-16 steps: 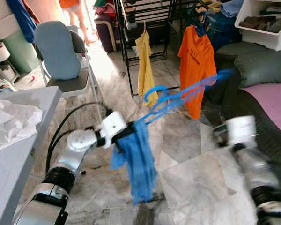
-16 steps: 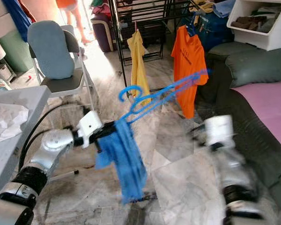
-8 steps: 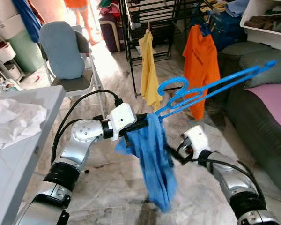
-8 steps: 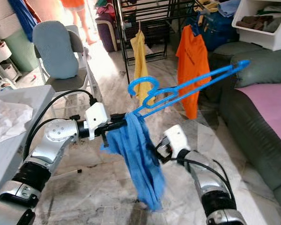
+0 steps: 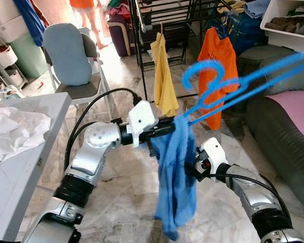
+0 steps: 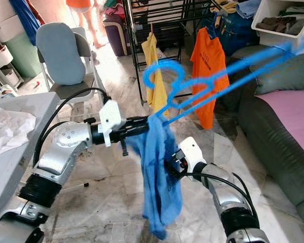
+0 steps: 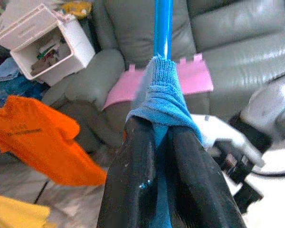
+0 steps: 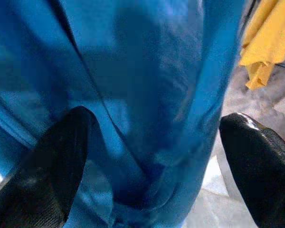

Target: Hang hanger

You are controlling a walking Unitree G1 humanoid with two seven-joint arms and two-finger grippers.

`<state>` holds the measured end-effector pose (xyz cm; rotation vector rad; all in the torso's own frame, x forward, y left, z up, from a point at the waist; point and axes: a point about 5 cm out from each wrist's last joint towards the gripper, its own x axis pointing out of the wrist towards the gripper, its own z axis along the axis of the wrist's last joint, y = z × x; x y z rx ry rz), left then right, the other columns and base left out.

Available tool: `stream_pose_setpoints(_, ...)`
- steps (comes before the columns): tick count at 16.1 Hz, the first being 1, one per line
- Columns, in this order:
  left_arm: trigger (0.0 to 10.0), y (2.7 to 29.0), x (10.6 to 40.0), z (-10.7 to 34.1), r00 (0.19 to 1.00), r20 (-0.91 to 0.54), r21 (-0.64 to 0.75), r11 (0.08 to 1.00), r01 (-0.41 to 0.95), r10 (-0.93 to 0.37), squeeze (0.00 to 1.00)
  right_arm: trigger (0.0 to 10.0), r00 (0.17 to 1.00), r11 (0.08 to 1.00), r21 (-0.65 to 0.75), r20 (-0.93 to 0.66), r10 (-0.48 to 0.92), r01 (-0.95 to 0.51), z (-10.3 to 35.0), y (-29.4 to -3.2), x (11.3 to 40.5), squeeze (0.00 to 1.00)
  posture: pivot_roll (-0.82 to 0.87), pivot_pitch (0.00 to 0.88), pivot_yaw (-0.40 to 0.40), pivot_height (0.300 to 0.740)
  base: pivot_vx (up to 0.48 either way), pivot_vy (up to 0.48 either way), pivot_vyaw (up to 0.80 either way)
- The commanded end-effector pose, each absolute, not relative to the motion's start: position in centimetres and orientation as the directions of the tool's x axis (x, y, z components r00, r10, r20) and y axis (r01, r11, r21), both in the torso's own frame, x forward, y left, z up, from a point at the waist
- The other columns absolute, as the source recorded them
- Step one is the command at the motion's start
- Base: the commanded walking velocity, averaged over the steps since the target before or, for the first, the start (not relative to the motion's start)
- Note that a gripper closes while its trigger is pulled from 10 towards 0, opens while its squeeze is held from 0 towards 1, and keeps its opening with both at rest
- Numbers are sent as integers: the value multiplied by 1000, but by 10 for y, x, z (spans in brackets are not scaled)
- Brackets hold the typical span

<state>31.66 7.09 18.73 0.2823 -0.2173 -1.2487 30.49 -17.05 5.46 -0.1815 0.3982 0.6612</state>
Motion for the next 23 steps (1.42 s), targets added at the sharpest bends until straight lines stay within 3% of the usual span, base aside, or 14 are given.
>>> stream_pose_setpoints(1,0,76,317,212,295,76,329,303,894,-953,0,10000,711,776,-30,-423,562,-630,51,-162,307,0,-109,0,120,740,0,0,0)
stream_pose_setpoints(4,0,75,312,238,275,165,277,312,909,-947,0,10000,725,831,-7,-492,481,-556,28,-169,300,0,-96,0,108,740,0,0,0)
stream_pose_setpoints(5,0,77,311,238,276,165,270,312,911,-947,0,8196,734,844,-2,-495,465,-536,27,-172,300,0,-96,0,107,740,0,0,0)
stream_pose_setpoints(6,0,79,311,239,284,171,254,321,912,-943,0,2510,742,856,-9,-505,442,-516,26,-177,300,0,-101,0,101,740,0,0,0)
stream_pose_setpoints(7,0,82,310,239,289,172,241,325,915,-942,0,0,751,867,-20,-511,419,-498,25,-184,298,0,-103,0,97,740,0,0,0)
stream_pose_setpoints(12,0,94,313,240,347,167,208,377,902,-923,0,0,803,940,-34,-530,272,-340,21,-234,287,0,-113,0,90,740,0,0,0)
stream_pose_setpoints(15,0,106,319,223,413,105,201,426,882,-905,0,0,853,984,-91,-515,87,-156,29,-276,281,0,-134,0,88,740,0,0,0)
stream_pose_setpoints(17,0,112,320,216,432,79,205,438,875,-899,0,0,870,990,-111,-492,24,-90,36,-288,283,0,-138,0,88,740,0,0,0)
stream_pose_setpoints(19,0,132,321,184,456,-50,158,444,882,-889,0,0,930,985,-105,-327,-166,138,80,-322,302,0,-138,0,88,740,0,0,0)
stream_pose_setpoints(23,0,160,315,142,464,-195,64,461,885,-864,0,0,960,964,-20,-87,-267,267,147,-337,331,0,-149,0,79,740,0,0,0)
